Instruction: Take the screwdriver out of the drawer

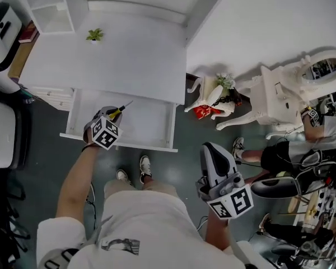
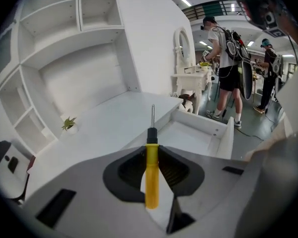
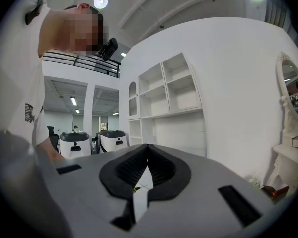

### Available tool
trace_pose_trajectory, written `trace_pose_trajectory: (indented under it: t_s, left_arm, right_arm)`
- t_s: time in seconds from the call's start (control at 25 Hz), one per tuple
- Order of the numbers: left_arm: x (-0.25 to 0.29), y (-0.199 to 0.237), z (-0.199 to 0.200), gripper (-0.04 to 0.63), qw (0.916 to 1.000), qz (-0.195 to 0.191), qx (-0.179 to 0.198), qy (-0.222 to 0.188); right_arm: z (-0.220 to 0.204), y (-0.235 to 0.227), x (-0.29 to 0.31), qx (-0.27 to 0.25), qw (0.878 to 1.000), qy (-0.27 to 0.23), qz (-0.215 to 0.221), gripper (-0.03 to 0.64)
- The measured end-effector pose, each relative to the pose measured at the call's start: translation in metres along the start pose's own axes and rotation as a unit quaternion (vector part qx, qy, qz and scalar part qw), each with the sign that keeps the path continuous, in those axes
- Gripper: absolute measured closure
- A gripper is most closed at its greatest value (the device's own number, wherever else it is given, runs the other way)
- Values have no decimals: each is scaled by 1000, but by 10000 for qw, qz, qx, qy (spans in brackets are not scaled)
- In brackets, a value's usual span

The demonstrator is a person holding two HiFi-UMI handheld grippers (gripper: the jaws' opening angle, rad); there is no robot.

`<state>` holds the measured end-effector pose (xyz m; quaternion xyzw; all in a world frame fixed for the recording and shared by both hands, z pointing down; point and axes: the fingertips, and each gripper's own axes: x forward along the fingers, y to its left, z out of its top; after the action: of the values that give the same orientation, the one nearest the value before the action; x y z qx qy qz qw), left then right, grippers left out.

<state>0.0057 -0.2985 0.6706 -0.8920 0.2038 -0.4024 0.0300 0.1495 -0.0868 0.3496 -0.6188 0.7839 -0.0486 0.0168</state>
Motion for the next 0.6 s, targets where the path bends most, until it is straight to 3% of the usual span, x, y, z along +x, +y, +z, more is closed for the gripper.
trace_pose_trajectory:
  t_s: [0.32, 0.6]
  left_arm:
    - [-60, 20, 34, 509, 9954, 646, -468, -538]
    - [-121, 48, 58, 509, 9792, 1334, -1012, -1144]
  right_arm:
    - [17, -5, 33, 100, 9973, -319, 650, 607]
    - [32, -5, 57, 33, 9928, -565, 1058, 607]
